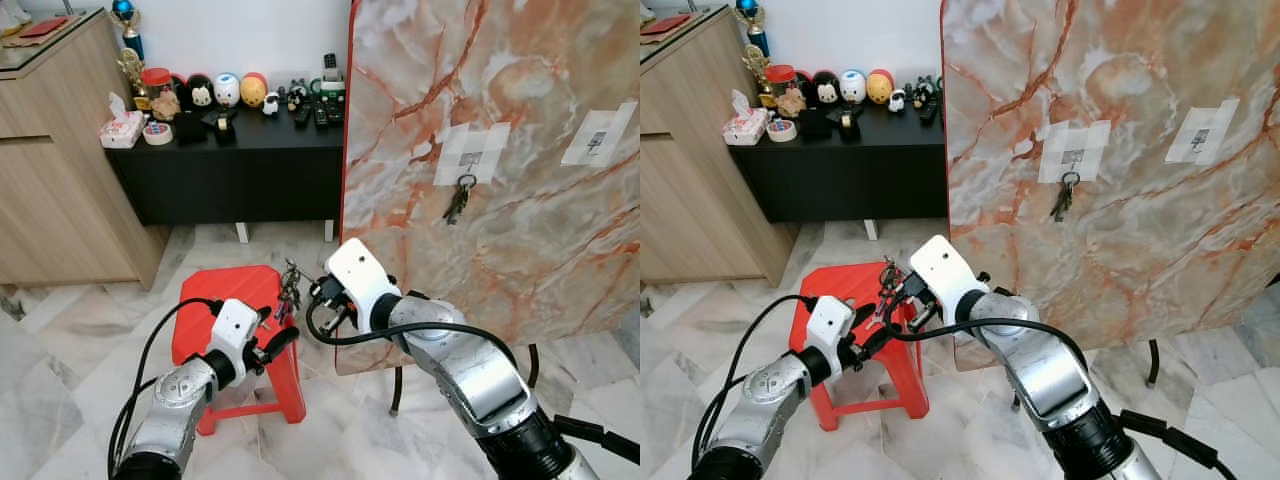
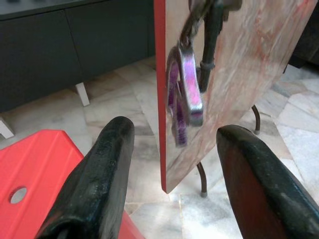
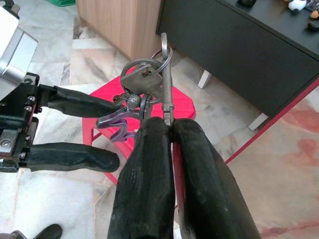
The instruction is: Hang keys on a hook
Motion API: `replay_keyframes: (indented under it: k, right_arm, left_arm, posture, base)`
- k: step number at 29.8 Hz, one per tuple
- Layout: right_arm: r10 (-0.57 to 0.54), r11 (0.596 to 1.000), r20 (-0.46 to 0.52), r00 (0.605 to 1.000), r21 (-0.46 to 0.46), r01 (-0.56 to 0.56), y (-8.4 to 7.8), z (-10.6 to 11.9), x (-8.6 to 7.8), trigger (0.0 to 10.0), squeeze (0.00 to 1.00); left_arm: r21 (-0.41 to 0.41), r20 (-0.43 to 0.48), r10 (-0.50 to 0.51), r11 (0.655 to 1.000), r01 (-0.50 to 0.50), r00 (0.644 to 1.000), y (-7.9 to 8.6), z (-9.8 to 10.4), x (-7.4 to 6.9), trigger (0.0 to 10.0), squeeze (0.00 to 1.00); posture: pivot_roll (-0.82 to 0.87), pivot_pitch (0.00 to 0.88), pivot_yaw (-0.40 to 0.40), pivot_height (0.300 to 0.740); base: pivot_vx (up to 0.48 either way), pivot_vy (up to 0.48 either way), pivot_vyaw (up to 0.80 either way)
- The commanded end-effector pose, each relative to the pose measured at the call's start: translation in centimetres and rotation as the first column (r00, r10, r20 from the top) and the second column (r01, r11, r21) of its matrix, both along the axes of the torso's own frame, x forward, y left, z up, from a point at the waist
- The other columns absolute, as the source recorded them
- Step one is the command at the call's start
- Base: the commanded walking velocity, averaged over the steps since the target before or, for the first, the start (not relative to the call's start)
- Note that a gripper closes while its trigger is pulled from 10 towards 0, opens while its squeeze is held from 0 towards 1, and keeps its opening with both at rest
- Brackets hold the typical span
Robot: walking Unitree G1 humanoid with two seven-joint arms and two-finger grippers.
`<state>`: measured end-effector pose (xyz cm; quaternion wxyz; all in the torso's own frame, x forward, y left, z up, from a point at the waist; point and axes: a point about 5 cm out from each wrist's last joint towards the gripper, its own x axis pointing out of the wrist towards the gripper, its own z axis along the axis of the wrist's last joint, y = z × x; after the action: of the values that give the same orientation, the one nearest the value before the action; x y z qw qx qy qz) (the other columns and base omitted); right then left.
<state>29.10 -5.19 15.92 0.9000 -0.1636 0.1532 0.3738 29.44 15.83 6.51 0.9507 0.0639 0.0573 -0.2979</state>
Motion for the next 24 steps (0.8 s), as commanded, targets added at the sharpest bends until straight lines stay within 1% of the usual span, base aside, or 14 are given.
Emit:
replay_keyframes:
  k: [1,16,17,18,19,24]
  right_arm:
    - [0.005,1.000,0.030,1.000,0.017,-0.006,0.12,0.86,-0.17,10.0,0.00]
    - [0.018,0.999,0.011,1.000,0.029,-0.018,0.61,0.65,-0.60,10.0,0.00]
    - [0.018,0.999,0.010,1.000,0.029,-0.019,0.62,0.65,-0.60,10.0,0.00]
    - [0.018,0.999,0.009,1.000,0.032,-0.018,0.64,0.66,-0.61,10.0,0.00]
    - [0.017,0.999,0.009,1.000,0.033,-0.018,0.64,0.67,-0.61,10.0,0.00]
    - [0.017,0.999,0.008,1.000,0.034,-0.017,0.64,0.71,-0.62,10.0,0.00]
  left_arm:
    - [-0.013,0.017,0.006,1.000,-0.006,1.000,-0.04,0.61,0.44,10.0,0.00]
    - [-0.029,0.035,0.038,0.999,-0.037,0.999,-0.30,0.84,0.74,10.0,0.00]
    - [-0.032,0.035,0.041,0.999,-0.039,0.999,-0.32,0.83,0.76,9.0,0.00]
    - [-0.040,0.036,0.048,0.998,-0.047,0.998,-0.33,0.83,0.77,0.8,0.00]
    - [-0.042,0.036,0.051,0.998,-0.049,0.998,-0.33,0.84,0.78,0.0,0.00]
    - [-0.048,0.037,0.056,0.997,-0.055,0.998,-0.39,0.86,0.78,0.0,0.00]
  posture:
    - [-0.02,0.063,-0.009,0.740]
    - [-0.02,0.070,-0.007,0.740]
    - [-0.02,0.070,-0.007,0.740]
    - [-0.02,0.070,-0.007,0.740]
    - [-0.02,0.070,-0.007,0.740]
    - [-0.02,0.072,-0.008,0.740]
  base:
    - [0.000,0.000,0.00]
    - [0.000,0.000,0.00]
    - [0.000,0.000,0.00]
    - [0.000,0.000,0.00]
    - [0.000,0.000,0.00]
    - [0.000,0.000,0.00]
